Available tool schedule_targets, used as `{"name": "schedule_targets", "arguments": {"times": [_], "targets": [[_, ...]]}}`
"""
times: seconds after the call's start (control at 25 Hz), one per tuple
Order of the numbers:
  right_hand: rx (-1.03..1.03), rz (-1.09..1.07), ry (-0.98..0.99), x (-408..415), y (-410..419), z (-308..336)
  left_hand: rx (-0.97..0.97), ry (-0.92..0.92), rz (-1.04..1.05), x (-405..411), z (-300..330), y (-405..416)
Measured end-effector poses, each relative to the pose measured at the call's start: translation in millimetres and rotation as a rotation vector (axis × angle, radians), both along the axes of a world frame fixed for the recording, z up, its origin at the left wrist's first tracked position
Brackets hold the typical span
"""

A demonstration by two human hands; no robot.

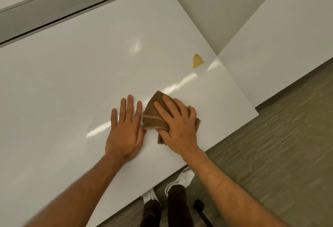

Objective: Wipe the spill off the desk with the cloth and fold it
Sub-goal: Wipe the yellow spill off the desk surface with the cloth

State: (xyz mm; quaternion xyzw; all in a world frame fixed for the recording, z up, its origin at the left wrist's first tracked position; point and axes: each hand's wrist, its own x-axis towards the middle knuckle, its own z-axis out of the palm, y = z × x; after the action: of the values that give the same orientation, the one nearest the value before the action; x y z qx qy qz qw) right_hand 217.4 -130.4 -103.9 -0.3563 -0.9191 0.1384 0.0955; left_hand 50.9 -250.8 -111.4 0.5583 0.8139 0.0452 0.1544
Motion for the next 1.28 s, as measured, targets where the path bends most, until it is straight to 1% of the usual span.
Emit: {"name": "schedule_targets", "arguments": {"times": [0.12,0.24,0.36,0.4,0.44,0.56,0.64,0.72,0.76,0.8,0.84,0.92,0.96,1.04,1.12,1.24,1.28], "targets": [[0.031,0.002,0.002,30,-46,-5,0.0,0.011,-0.014,1,-1,0],[0.036,0.136,0.013,53,-73,-6,-0.005,0.013,-0.014,1,-1,-1],[0.031,0.301,0.004,69,-65,5,-0.014,0.022,-0.015,1,1,1],[0.006,0.298,0.043,72,-56,8,-0.017,0.021,-0.008,0,2,2],[-0.045,0.233,0.117,74,-44,13,-0.02,0.018,-0.002,1,4,2],[-0.252,-0.137,0.388,76,2,34,-0.02,0.021,0.006,2,4,2],[-0.283,-0.307,0.519,76,36,46,-0.017,0.012,0.008,2,4,1],[-0.295,-0.413,0.587,75,70,50,-0.022,0.012,0.008,2,3,-1],[-0.299,-0.461,0.574,72,86,49,-0.023,0.013,0.008,3,3,-1],[-0.305,-0.505,0.51,68,99,46,-0.023,0.013,0.008,3,3,-1],[-0.293,-0.536,0.382,63,110,41,-0.018,0.012,0.011,3,3,-1],[-0.168,-0.544,0.065,51,114,26,-0.01,0.006,0.014,3,2,-1],[-0.099,-0.54,-0.011,45,114,20,-0.01,0.006,0.012,3,2,0],[-0.061,-0.563,-0.002,35,119,15,-0.013,0.015,0.009,2,2,0],[-0.108,-0.596,0.074,22,133,14,-0.016,0.017,0.008,2,2,-1],[-0.312,-0.65,0.306,0,164,19,-0.006,0.006,0.01,2,2,-1],[-0.36,-0.637,0.356,-7,170,21,-0.004,0.002,0.012,2,3,-1]]}}
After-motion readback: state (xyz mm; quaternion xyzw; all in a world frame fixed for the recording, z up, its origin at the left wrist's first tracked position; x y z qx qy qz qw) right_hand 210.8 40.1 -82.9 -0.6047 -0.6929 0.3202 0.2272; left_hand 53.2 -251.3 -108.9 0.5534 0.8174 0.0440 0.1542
